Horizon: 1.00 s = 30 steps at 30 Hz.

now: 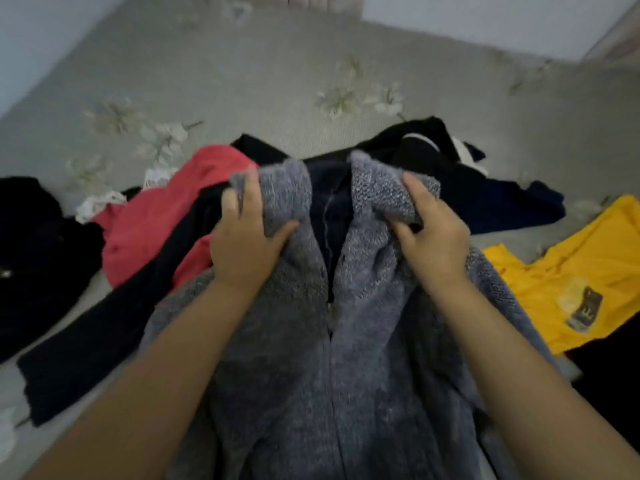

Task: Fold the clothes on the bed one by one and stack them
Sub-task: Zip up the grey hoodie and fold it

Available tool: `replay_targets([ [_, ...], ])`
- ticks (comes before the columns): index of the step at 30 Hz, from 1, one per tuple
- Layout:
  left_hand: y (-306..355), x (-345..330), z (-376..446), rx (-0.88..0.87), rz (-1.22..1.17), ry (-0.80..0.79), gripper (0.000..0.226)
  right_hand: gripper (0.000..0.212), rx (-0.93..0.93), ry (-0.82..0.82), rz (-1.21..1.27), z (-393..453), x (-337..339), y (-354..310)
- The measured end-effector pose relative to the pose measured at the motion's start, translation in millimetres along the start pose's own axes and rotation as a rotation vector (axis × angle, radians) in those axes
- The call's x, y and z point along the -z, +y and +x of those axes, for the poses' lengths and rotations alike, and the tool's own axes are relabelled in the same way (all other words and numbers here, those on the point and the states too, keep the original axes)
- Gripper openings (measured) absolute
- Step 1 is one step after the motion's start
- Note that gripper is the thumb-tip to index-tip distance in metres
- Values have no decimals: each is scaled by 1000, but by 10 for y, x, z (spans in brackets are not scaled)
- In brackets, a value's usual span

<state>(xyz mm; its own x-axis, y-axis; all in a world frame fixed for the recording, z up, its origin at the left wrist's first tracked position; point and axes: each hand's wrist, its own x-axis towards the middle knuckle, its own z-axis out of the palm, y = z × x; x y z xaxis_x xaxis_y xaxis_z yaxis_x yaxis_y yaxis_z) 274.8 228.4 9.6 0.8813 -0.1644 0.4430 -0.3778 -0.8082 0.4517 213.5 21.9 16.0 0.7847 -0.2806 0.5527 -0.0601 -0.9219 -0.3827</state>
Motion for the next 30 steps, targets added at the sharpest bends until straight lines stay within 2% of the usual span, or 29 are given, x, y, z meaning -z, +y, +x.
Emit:
replay_targets([
  [1, 33, 62, 257, -70, 40, 70, 83, 53, 1, 40, -5, 188, -4, -18],
  [2, 65, 100, 492, -68, 75, 40, 85, 58, -41, 18, -20, 351, -46, -11],
  [3, 82, 95, 672, -12, 120, -81, 88, 65, -113, -71, -61, 481, -100, 5],
  [5, -1, -69, 821, 81, 232, -314, 87, 72, -199, -361, -250, 547, -273, 163],
  [7, -118, -252, 676, 146, 285, -456, 79, 66, -243, -609, -362, 377, -389, 357],
  [9, -218, -409, 285, 115, 289, -534, 72, 63, -288, -710, -385, 9, -392, 541],
  [13, -223, -601, -613, -172, 193, -624, 61, 85, -411, -697, -419, -885, -30, 894],
  [15, -143, -680, -939, -267, 172, -658, 67, 90, -502, -630, -447, -1283, 180, 1079],
  [17, -62, -776, -1156, -276, 145, -729, 73, 76, -670, -627, -420, -1553, 321, 1259],
  [20, 49, -931, -1346, -174, 162, -811, 79, 72, -866, -673, -258, -1804, 372, 1464],
  [22, 55, -1031, -1414, -118, 250, -836, 86, 72, -896, -657, -249, -1907, 356, 1522],
  [24, 76, -1072, -1411, -94, 315, -839, 84, 73, -868, -656, -419, -1990, 348, 1572],
  [26, 145, -1046, -1410, -74, 300, -801, 80, 69, -860, -696, -532, -2043, 364, 1645],
  [30, 435, -1050, -1466, -144, 185, -582, 62, 48, -862, -741, -184, -2051, 506, 1761],
])
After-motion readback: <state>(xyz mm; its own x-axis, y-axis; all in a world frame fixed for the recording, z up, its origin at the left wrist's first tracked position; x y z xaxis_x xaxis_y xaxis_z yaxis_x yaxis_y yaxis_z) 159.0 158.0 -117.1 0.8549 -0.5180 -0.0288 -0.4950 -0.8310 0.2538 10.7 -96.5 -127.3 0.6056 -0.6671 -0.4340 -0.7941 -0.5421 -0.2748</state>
